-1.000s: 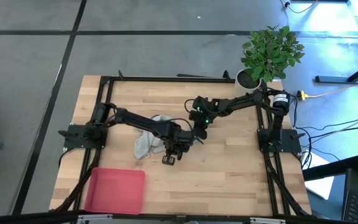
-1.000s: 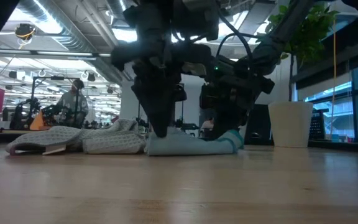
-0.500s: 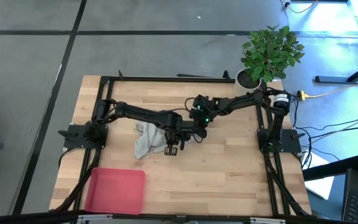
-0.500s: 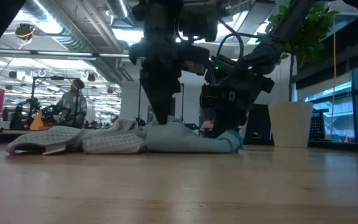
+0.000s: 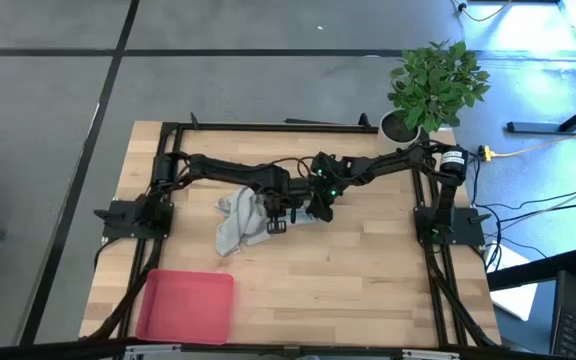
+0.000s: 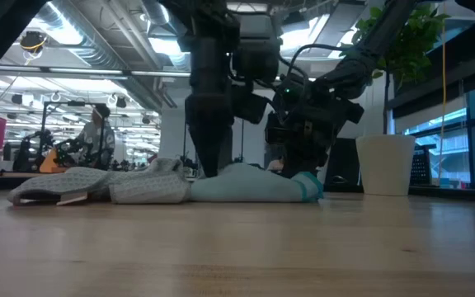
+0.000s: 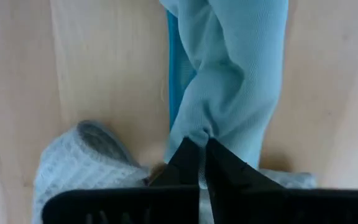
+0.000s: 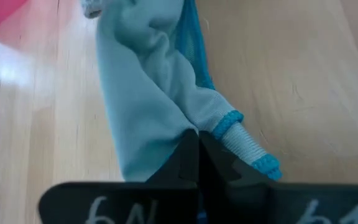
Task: Roll microfiber towels into tight, uniform cylinder then place into a basket
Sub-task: Roll the blue towel
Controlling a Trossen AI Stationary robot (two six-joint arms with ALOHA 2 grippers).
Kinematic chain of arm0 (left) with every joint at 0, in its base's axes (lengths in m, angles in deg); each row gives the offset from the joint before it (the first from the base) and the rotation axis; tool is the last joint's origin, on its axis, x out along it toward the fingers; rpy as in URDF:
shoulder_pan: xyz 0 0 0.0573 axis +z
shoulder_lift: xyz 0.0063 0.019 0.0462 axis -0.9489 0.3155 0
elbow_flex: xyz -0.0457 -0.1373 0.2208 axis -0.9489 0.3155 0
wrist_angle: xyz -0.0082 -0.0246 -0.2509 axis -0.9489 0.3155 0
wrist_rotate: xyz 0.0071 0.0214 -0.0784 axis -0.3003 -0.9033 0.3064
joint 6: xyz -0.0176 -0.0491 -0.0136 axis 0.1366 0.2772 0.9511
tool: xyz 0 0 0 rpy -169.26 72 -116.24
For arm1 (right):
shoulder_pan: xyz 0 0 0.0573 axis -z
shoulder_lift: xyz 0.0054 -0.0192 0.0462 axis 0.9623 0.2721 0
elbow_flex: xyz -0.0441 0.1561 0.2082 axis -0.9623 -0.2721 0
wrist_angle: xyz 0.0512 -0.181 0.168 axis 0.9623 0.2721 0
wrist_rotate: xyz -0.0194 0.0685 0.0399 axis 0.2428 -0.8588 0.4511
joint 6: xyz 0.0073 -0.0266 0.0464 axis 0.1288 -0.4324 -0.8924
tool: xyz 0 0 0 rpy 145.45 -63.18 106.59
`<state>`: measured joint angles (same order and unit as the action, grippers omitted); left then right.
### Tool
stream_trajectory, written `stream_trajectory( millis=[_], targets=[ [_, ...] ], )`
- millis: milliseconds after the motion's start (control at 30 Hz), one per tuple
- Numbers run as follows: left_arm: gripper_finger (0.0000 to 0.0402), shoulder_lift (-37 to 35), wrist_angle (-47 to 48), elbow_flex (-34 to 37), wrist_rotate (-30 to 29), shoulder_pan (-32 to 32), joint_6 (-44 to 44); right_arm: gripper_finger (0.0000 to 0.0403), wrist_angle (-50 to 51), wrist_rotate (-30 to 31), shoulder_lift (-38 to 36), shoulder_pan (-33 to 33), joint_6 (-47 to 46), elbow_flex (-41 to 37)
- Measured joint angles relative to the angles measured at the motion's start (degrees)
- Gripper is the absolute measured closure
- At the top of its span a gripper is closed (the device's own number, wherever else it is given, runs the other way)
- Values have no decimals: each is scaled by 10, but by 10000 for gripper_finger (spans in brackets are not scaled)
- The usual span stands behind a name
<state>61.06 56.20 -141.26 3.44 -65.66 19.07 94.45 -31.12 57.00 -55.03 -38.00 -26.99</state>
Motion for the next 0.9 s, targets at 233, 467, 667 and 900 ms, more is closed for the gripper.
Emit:
stream_trajectory(
  millis=[233, 467, 667, 900],
  targets=[
    [401, -1, -51, 41, 0, 5, 4, 401, 0, -3, 0, 1, 2, 0],
    [401, -1, -65, 49, 0, 4, 5, 359, -20, -62, 3, 1, -12, -3],
    [401, -1, -65, 49, -1, 4, 5, 311, -24, -72, 1, 7, -1, -3],
    [401, 0, -67, 49, -1, 5, 5, 312, 18, -47, -35, 38, 18, -3]
  ],
)
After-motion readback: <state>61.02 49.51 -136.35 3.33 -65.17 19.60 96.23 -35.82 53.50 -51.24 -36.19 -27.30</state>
